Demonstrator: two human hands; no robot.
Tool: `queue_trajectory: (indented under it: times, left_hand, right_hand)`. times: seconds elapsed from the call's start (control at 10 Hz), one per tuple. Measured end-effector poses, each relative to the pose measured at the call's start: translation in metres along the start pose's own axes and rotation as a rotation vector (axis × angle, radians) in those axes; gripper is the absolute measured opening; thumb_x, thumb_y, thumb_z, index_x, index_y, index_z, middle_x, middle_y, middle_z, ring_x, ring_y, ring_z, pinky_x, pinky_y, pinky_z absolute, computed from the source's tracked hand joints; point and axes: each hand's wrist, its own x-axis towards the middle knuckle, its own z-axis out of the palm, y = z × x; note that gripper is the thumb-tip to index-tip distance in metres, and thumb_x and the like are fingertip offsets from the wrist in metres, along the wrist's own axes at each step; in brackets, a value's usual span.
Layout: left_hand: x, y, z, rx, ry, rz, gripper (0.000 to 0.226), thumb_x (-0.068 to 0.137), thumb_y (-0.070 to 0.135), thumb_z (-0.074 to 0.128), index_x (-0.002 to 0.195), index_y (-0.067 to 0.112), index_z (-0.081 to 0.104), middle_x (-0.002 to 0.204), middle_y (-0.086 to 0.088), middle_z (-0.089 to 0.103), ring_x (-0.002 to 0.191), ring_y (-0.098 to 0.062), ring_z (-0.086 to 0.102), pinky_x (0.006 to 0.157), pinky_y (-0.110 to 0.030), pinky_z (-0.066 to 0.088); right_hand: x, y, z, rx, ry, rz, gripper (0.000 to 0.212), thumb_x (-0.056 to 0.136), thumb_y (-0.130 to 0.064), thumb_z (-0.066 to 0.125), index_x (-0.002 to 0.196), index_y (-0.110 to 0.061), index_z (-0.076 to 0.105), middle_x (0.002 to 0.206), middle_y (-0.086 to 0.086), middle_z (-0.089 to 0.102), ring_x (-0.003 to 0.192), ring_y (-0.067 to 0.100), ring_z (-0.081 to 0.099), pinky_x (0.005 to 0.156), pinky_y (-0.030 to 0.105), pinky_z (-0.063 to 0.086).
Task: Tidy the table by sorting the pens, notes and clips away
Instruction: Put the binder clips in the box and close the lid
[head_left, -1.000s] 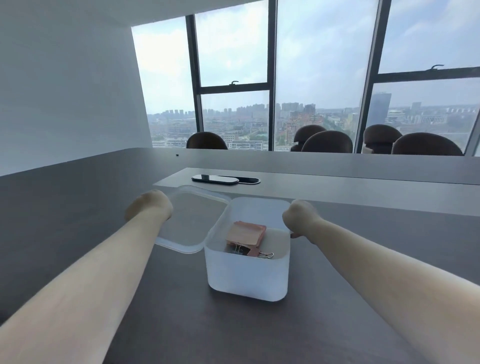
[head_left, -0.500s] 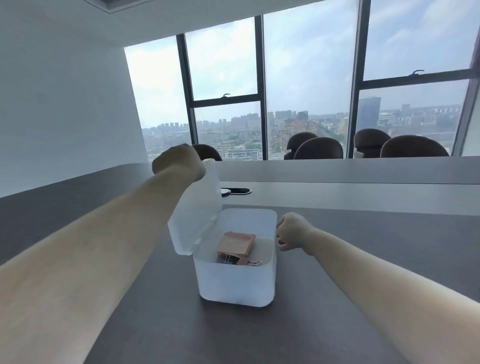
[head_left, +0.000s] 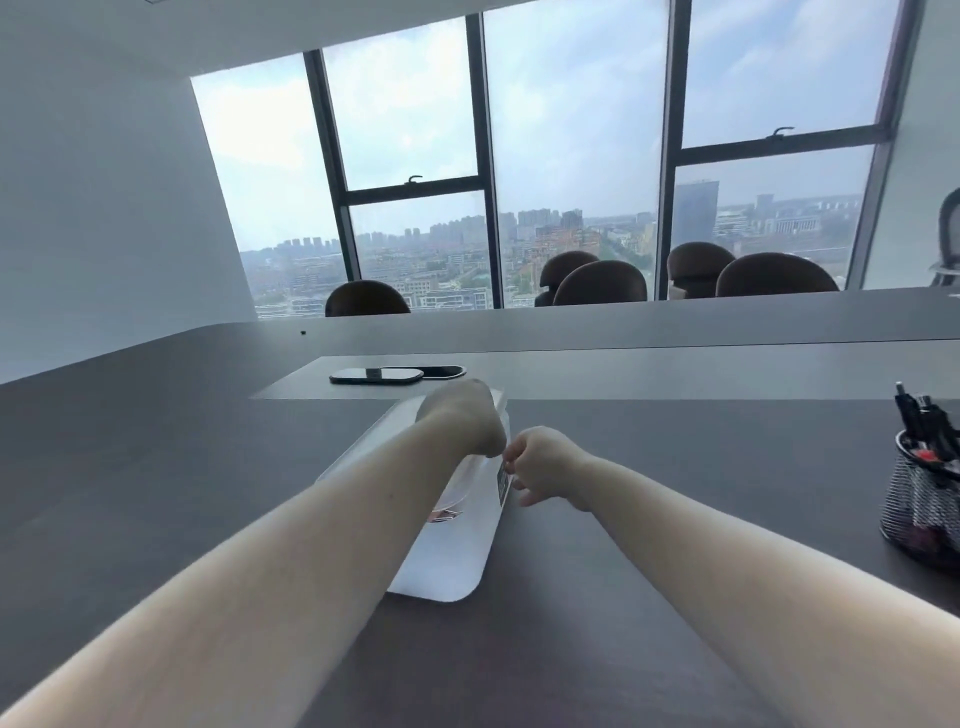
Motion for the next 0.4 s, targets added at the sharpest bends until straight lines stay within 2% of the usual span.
queue_trajectory:
  times: [0.1, 0.2, 0.3, 0.4]
  left_hand:
    - [0.011, -0.002, 0.020, -0.043, -0.017, 0.064, 0.043, 0.076, 0.028, 0.067, 0.110, 0.002, 0.060, 0.109, -0.011, 0.068, 0.102, -0.028, 0.064, 0.069, -0.029, 0.045]
    - [0.014, -0.004, 0.024, -0.121, -0.069, 0.114, 0.049, 0.080, 0.040, 0.066, 0.106, -0.001, 0.064, 0.107, -0.013, 0.070, 0.101, -0.030, 0.065, 0.069, -0.029, 0.044]
    - [0.014, -0.004, 0.022, -0.116, -0.006, 0.143, 0.040, 0.084, 0.032, 0.061, 0.110, 0.003, 0.061, 0.116, -0.012, 0.066, 0.106, -0.030, 0.062, 0.078, -0.032, 0.048]
    - [0.010, -0.002, 0.020, -0.107, 0.015, 0.153, 0.033, 0.088, 0.029, 0.053, 0.113, 0.008, 0.058, 0.122, -0.011, 0.061, 0.111, -0.030, 0.058, 0.085, -0.036, 0.048]
  right_hand:
    - [0.000, 0.002, -0.001, -0.013, 0.005, -0.013, 0.033, 0.089, 0.000, 0.052, 0.067, -0.024, 0.046, 0.075, 0.001, 0.053, 0.069, 0.017, 0.055, 0.079, 0.035, 0.057]
    - [-0.002, 0.003, -0.003, -0.050, 0.009, -0.019, 0.032, 0.089, 0.000, 0.052, 0.069, -0.025, 0.046, 0.087, 0.007, 0.057, 0.079, 0.021, 0.058, 0.082, 0.037, 0.057]
    - [0.001, 0.009, -0.006, -0.048, 0.011, -0.023, 0.035, 0.089, 0.001, 0.051, 0.066, -0.026, 0.046, 0.075, 0.000, 0.053, 0.079, 0.021, 0.057, 0.084, 0.037, 0.056]
    - [-0.003, 0.012, -0.010, -0.066, 0.017, -0.018, 0.034, 0.089, 0.000, 0.051, 0.066, -0.025, 0.046, 0.078, 0.002, 0.055, 0.070, 0.018, 0.056, 0.080, 0.034, 0.056]
